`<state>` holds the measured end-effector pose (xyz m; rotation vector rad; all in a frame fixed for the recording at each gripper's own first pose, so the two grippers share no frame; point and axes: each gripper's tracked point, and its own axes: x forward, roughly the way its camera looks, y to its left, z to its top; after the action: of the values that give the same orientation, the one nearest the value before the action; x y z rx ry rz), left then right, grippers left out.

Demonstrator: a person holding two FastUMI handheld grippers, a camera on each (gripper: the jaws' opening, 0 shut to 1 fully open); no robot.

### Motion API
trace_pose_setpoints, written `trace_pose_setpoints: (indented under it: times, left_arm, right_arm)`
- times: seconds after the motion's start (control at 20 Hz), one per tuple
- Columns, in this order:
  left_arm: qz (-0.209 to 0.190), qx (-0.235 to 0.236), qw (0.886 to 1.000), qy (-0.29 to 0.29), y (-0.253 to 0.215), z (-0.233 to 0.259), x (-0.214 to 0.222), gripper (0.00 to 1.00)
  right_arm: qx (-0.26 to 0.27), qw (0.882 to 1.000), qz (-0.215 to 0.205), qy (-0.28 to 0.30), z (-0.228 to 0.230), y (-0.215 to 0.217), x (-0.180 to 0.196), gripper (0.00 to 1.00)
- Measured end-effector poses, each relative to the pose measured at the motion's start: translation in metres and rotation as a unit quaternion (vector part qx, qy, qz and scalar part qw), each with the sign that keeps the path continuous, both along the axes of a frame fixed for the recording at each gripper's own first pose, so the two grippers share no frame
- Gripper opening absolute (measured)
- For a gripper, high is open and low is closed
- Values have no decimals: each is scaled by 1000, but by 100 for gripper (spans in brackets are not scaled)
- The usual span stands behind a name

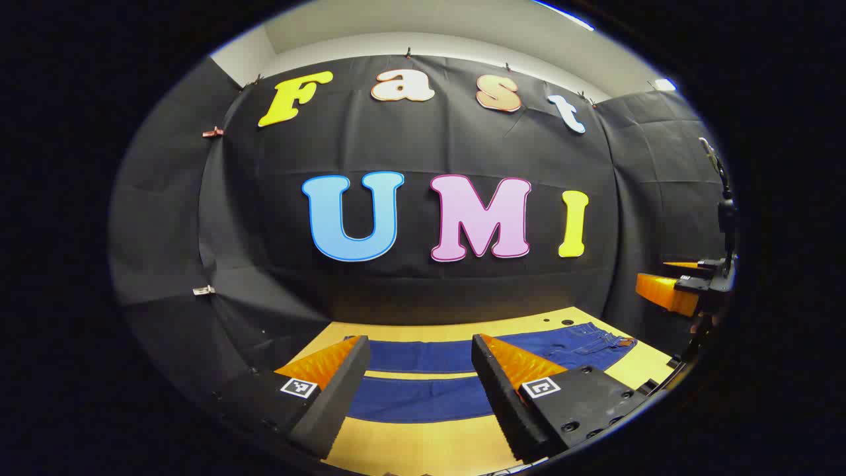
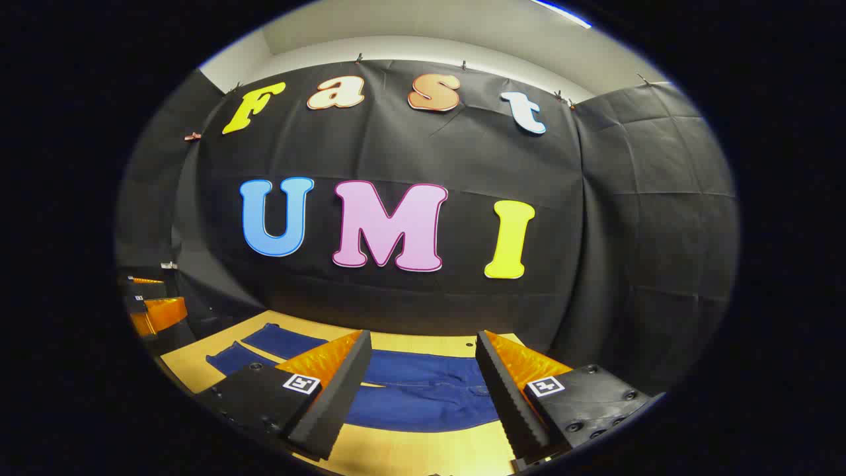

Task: Grasp the waist and the cuffs of the jeans and fold them to make the two legs overlap; first hold the waist and fold one-third of the jeans toward the cuffs, then hold the cuffs and fold the remaining one-third in the same direction to finish folding.

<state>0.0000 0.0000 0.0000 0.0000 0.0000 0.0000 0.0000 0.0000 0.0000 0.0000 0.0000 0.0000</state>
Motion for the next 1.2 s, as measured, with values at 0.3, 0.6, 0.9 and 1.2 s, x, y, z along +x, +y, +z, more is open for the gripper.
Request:
trace_pose_setpoints:
  times: [0.3, 0.6, 0.9, 1.2]
  left_arm:
    - [-27, -72, 997, 0, 10, -3, -10, 96]
    - [-25, -36, 999, -18, 35, -5, -24, 96]
    - [-35, -59, 998, -6, 35, -21, -24, 96]
    - [3, 28, 999, 20, 97, -49, 5, 96]
  right_arm:
    - [-13, 1000, -13, -15, 7, 1, -28, 97]
    - [-34, 999, 0, -29, 8, 13, -33, 97]
    - [-31, 999, -1, -31, 4, 14, -42, 97]
    - [-30, 999, -3, -22, 0, 8, -37, 97]
